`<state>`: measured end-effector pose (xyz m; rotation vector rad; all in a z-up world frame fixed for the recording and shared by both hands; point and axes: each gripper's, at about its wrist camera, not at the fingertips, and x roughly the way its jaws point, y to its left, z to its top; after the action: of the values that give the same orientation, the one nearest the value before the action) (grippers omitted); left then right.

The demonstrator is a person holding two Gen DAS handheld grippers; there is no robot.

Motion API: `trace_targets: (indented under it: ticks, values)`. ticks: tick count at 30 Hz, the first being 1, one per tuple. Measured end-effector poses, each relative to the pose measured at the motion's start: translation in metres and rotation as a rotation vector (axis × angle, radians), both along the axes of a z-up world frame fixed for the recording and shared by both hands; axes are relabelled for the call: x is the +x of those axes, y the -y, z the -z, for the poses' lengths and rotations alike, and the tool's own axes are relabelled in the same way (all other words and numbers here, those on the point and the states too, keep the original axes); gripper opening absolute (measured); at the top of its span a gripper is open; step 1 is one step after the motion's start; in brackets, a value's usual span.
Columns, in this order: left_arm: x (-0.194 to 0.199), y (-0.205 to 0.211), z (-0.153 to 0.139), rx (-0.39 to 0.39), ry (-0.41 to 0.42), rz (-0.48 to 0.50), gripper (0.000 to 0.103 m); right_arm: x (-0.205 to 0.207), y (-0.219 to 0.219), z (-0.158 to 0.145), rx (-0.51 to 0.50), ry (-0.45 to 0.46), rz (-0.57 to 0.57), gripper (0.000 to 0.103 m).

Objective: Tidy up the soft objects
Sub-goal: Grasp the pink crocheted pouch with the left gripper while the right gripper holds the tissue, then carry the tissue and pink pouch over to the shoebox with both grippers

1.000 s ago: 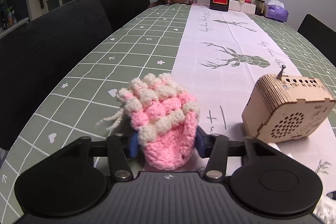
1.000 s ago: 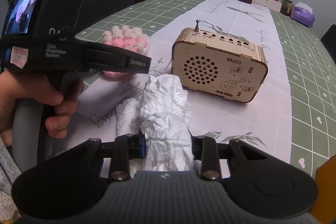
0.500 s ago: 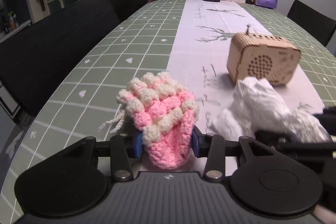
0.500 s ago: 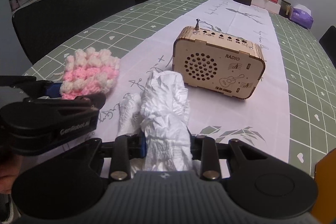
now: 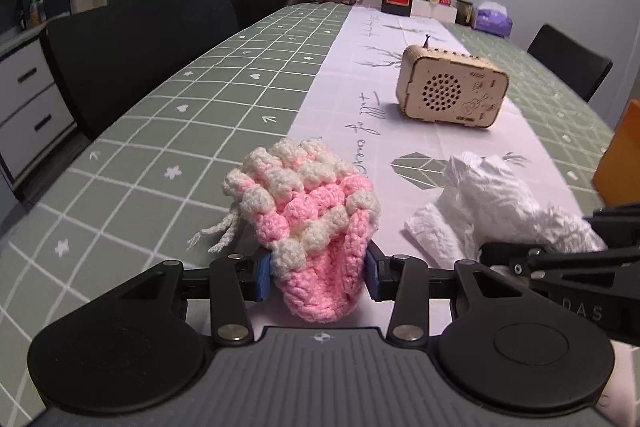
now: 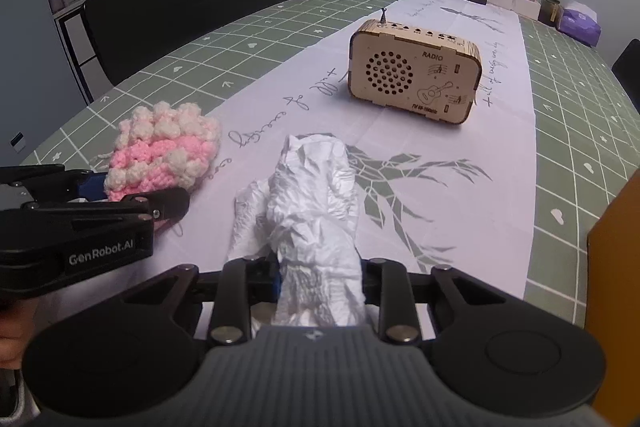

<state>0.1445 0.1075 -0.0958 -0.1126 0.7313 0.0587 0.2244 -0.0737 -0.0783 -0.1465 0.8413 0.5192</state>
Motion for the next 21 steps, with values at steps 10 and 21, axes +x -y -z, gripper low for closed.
trace_targets:
  ticks: [10, 21]
  values:
    - [-0.018, 0.018, -0.013, 0.021, 0.06, 0.014, 0.041, -0.023, 0.023, -0.006, 0.077, -0.019, 0.053, 0.016]
    - [-0.036, 0.046, -0.065, 0.015, 0.191, 0.026, 0.038, -0.069, 0.083, -0.078, 0.272, 0.149, 0.117, 0.016]
